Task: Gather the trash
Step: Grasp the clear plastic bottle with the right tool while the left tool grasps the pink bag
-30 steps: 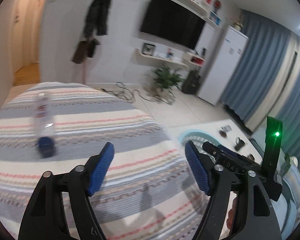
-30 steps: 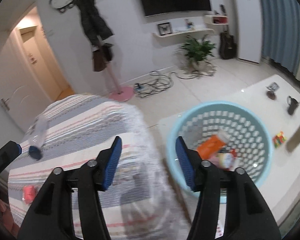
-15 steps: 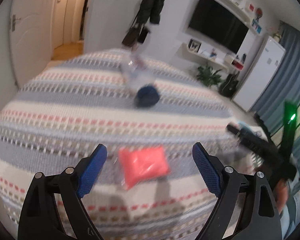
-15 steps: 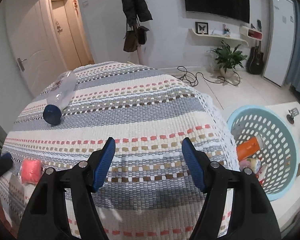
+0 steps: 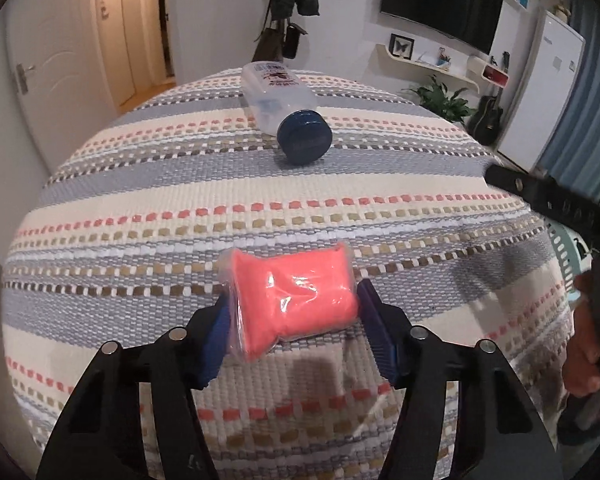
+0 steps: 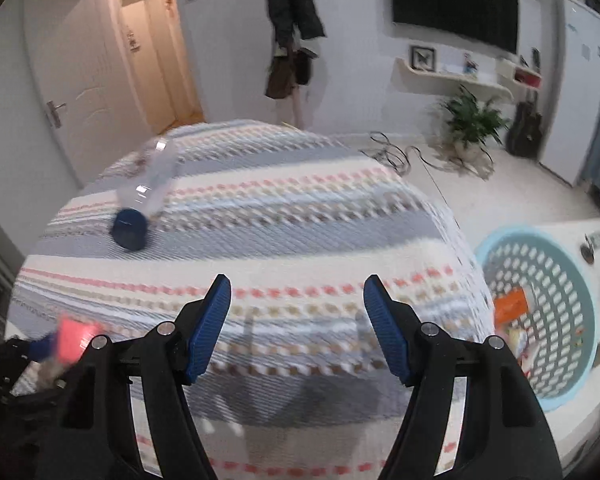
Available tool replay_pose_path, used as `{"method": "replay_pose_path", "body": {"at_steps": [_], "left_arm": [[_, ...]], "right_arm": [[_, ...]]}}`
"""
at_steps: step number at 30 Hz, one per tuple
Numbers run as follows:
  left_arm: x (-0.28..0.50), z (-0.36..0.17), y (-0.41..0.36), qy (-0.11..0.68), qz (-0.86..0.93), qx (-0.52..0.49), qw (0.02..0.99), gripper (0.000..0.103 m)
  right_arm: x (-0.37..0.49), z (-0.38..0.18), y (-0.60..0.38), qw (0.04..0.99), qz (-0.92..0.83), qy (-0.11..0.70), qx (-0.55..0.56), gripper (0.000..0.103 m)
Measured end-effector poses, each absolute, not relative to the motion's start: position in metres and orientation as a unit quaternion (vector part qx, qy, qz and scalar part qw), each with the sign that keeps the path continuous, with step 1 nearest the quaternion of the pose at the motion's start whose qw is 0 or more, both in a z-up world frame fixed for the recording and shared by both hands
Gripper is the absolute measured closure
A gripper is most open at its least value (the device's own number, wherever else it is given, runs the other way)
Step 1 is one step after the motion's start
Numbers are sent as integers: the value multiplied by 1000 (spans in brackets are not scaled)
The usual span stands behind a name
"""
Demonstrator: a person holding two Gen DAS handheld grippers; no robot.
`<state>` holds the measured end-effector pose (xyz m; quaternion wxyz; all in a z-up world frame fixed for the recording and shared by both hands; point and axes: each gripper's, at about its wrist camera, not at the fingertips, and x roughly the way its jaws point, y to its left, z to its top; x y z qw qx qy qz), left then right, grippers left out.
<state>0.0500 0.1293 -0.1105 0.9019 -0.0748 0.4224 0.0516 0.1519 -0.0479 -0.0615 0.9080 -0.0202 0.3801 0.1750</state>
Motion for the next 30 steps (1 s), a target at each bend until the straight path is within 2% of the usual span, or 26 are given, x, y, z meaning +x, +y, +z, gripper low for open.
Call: {"method": "replay_pose_path", "body": {"at_steps": [9, 18, 22, 30], "left_arm": [[43, -92, 194, 370, 91, -132, 915, 50], [45, -88, 221, 331, 103, -153, 925, 49], [39, -84, 216, 316, 98, -145, 932, 49], [39, -84, 213, 315, 87, -149, 933, 49]], "right_arm": [[177, -34, 24, 885, 257, 388, -13, 37], [226, -60, 112, 863, 264, 430, -30, 37], [237, -72, 145, 866, 252, 427, -60, 33], [253, -95, 160, 864, 234, 442, -58, 33]]}}
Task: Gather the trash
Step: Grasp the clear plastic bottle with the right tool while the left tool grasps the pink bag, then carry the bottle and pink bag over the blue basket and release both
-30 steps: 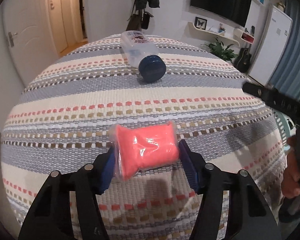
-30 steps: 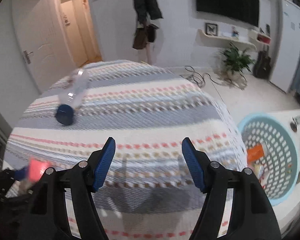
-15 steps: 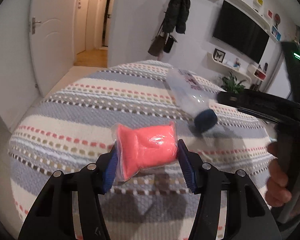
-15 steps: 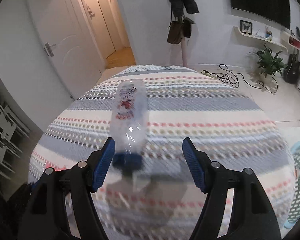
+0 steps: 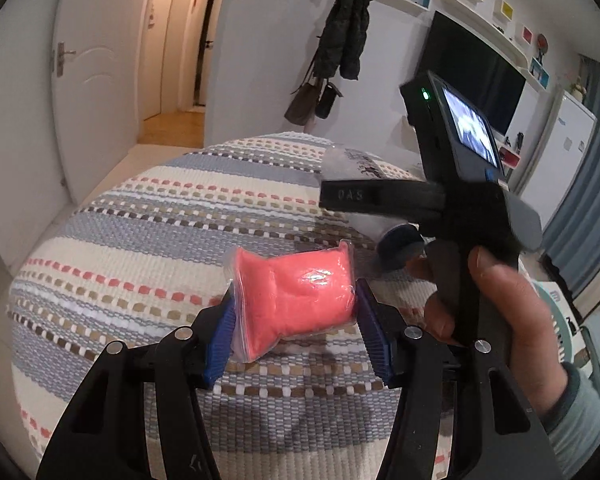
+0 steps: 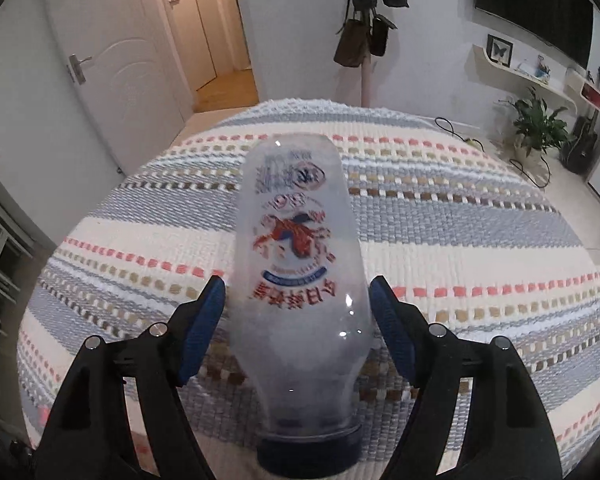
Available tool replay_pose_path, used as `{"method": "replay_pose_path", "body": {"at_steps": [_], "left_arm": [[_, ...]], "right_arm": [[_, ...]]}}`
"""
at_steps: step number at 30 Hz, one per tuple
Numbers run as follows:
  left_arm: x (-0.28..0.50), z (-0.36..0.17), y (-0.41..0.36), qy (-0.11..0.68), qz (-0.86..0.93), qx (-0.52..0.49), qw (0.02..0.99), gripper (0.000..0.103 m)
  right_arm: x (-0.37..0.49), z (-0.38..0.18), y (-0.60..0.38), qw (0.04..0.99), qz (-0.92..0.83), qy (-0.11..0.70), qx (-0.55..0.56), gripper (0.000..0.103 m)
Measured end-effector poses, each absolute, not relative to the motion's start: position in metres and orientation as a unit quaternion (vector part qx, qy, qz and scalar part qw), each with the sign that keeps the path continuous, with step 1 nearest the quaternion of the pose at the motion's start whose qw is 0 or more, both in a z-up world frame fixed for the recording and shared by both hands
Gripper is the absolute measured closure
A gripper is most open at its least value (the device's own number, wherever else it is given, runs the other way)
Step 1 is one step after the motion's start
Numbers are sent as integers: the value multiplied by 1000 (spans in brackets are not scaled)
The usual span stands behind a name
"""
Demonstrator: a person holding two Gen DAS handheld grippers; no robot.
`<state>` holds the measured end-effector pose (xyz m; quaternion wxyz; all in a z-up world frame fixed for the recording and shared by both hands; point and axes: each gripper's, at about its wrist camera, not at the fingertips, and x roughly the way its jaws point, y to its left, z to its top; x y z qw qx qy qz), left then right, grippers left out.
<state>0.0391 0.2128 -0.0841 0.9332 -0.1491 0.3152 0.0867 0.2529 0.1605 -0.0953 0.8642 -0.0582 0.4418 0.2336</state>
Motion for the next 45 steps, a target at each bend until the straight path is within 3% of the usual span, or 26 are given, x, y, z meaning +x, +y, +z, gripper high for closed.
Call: {"method": "replay_pose_path", "body": {"at_steps": [1, 4, 15, 29, 37, 45], "left_arm": [[39, -84, 211, 315, 87, -151, 933, 49], [40, -84, 212, 314, 90, -148, 933, 49], [46, -63, 194, 310, 77, -136, 938, 50], [106, 18, 71, 261, -40, -82, 961, 50], [153, 8, -16, 281, -119, -61, 950, 50], [199, -39, -100, 330, -221, -35, 917, 49]], "right_arm": [[253, -94, 160, 865, 237, 439, -56, 33], [249, -96, 160, 865, 238, 437, -68, 51], [215, -54, 96, 878, 262, 400, -4, 51], [184, 19, -87, 923, 199, 315, 93, 51], [183, 5, -202, 933, 83, 325, 133, 51], [190, -55, -306, 903, -25, 391, 175, 51]]}}
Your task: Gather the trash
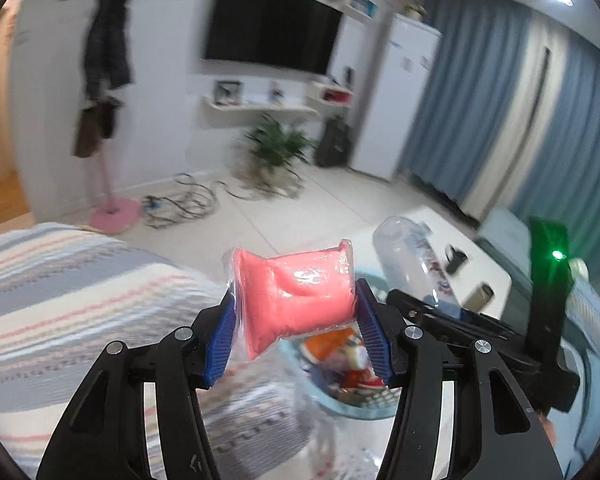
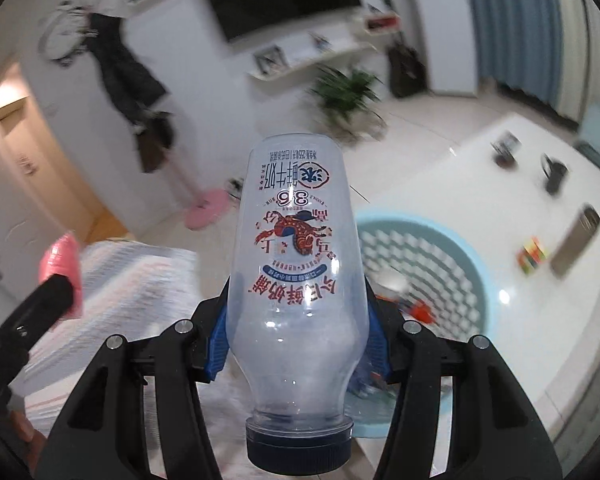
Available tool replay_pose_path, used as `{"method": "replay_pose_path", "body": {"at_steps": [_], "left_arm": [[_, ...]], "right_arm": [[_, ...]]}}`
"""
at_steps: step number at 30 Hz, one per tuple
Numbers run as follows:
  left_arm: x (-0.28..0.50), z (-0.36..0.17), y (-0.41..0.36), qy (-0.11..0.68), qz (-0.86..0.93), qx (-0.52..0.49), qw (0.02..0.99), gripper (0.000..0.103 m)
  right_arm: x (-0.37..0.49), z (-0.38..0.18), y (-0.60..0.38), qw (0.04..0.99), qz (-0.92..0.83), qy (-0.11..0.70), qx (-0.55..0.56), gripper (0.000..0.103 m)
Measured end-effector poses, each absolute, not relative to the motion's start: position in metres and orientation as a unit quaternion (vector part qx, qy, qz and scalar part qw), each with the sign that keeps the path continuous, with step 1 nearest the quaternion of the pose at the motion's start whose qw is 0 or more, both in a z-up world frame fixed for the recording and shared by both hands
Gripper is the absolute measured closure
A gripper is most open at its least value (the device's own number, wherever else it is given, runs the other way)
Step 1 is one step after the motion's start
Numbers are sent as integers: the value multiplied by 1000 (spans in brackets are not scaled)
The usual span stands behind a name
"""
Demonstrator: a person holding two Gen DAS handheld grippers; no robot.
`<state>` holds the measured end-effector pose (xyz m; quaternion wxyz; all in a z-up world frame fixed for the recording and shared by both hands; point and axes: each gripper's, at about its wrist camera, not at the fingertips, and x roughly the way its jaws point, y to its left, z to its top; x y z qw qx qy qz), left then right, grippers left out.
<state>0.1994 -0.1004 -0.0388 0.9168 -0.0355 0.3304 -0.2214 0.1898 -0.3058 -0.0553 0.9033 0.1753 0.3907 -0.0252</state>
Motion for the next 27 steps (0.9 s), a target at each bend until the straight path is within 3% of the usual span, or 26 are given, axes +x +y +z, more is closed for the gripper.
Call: {"method": "replay_pose_path", "body": {"at_steps": [7, 9, 11, 23, 27], "left_arm": [[230, -100, -142, 395, -254, -44, 882, 49], [231, -103, -150, 397, -257, -40, 880, 46], [231, -103, -152, 398, -254, -40, 881, 36], [198, -79, -115, 377, -253, -69, 889, 20], [172, -64, -91, 353, -243, -79, 900, 17]], "right_arm": [[196, -114, -352, 870, -73, 446, 197, 51], [198, -123, -358, 864, -75, 455, 202, 50], [201, -126, -361, 861, -75, 459, 208, 49], [173, -101, -342, 876, -46, 439, 195, 45], [151, -73, -316, 897, -27, 410, 162, 37]]}}
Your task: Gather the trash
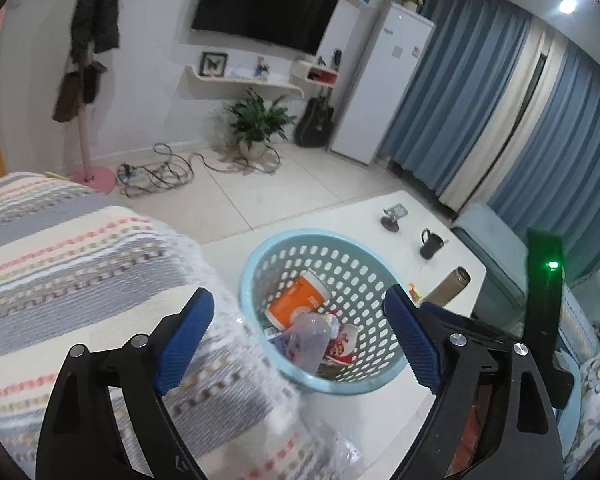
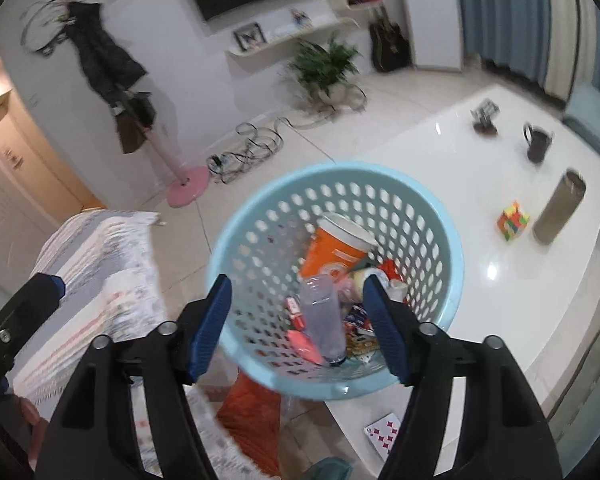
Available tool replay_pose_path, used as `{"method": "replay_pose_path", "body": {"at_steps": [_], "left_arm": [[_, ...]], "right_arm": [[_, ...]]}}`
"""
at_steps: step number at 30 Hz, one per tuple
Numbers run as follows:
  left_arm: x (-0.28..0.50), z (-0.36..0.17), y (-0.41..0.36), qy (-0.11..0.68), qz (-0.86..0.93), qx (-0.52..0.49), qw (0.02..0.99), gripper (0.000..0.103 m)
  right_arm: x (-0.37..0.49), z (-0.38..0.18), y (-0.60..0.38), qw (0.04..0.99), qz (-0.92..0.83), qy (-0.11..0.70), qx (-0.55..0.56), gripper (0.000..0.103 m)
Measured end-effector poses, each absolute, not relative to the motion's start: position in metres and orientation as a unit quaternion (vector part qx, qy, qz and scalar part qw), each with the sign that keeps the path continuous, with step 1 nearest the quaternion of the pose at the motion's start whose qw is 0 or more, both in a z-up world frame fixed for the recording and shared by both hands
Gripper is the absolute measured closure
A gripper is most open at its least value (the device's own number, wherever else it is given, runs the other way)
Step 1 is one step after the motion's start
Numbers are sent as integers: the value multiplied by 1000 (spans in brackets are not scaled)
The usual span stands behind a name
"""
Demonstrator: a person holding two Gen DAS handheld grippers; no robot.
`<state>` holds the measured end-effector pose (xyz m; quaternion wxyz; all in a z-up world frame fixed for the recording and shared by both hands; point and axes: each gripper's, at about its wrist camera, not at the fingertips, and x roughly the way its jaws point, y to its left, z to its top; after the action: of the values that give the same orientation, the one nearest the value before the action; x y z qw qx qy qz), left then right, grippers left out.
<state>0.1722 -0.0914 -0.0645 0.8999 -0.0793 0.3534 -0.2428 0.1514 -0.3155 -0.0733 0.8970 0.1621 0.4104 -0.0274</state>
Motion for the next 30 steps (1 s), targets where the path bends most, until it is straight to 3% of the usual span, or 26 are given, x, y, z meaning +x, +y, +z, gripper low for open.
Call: {"method": "replay_pose_path", "body": {"at_steps": [11, 20, 30], "left_arm": [[93, -57, -26, 231, -95, -39, 968, 9], [82, -50, -6, 182, -52, -22, 982, 8], [80, -50, 3, 189, -49, -36, 980, 8]], "right_arm": [[78, -21, -245, 965, -83, 242, 59, 29], [59, -22, -219, 976, -99, 189, 30, 29], [56, -22, -210, 979, -107, 173, 27, 26]]}}
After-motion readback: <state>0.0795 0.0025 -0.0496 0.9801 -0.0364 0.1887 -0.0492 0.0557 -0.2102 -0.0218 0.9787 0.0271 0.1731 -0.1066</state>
